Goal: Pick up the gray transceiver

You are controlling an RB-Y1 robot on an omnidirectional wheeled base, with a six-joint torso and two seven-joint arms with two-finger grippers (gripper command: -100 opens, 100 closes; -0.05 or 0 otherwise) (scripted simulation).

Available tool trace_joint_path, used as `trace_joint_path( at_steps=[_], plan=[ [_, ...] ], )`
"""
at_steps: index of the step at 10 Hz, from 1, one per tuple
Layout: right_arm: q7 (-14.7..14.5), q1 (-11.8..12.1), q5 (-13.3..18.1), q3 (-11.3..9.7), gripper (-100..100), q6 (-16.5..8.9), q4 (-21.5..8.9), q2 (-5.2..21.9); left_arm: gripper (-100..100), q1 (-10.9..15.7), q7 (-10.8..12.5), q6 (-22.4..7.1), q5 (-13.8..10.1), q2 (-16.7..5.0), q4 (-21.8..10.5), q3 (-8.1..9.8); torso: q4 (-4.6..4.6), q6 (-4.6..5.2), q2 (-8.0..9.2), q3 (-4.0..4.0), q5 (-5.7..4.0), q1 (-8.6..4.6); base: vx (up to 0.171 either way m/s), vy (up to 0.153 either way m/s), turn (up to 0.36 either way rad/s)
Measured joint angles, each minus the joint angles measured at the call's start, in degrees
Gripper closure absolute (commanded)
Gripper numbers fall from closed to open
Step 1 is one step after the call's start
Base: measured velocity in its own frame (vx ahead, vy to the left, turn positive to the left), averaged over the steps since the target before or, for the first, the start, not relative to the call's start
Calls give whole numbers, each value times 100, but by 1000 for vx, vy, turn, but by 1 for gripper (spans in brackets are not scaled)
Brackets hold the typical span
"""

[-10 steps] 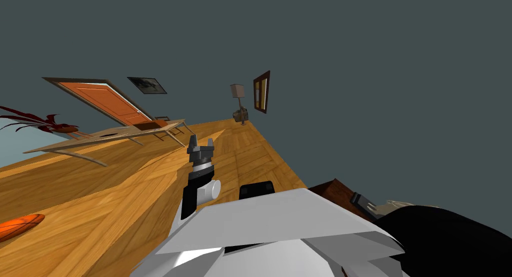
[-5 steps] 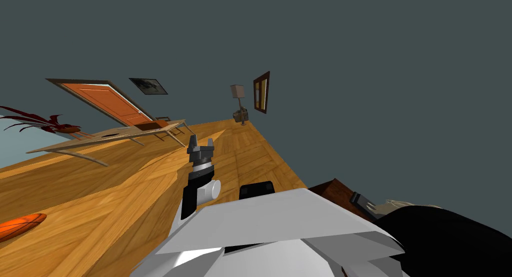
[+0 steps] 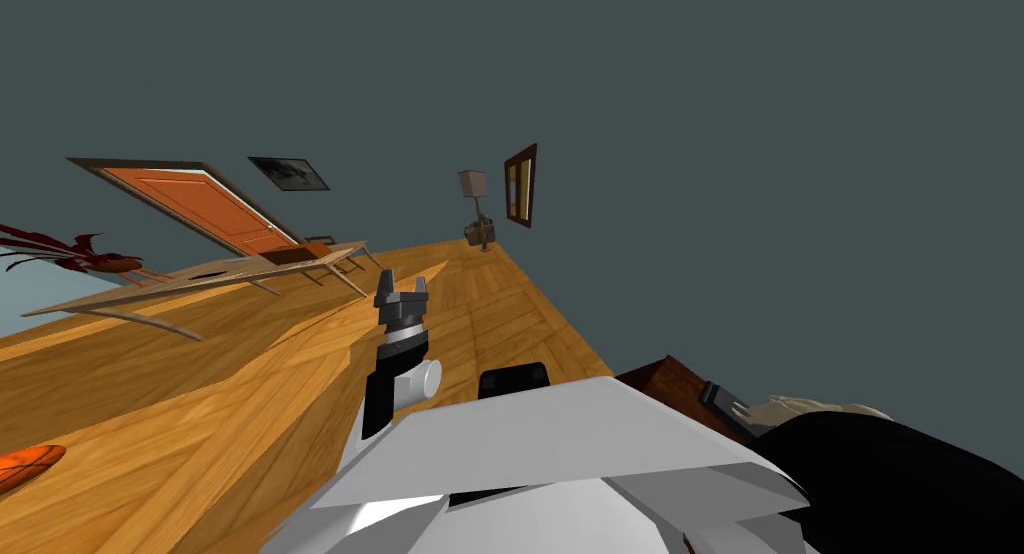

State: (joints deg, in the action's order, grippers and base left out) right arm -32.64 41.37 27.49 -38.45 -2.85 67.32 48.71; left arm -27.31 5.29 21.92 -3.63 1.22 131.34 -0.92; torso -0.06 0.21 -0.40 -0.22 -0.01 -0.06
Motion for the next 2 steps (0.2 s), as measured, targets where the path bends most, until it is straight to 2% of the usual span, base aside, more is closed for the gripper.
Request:
trace_joint_path(
  at_steps=[1,2],
  plan=[
    [13,76,-17,1,100,-11,134,112,0,0,0,0,0,0,0,0,-1,1,0,0,1,1,14,11,-17],
    [15,87,-18,0,0,-9,148,123,0,0,0,0,0,0,0,0,1,-1,5,3,0,-3,0,0,0]
  ],
)
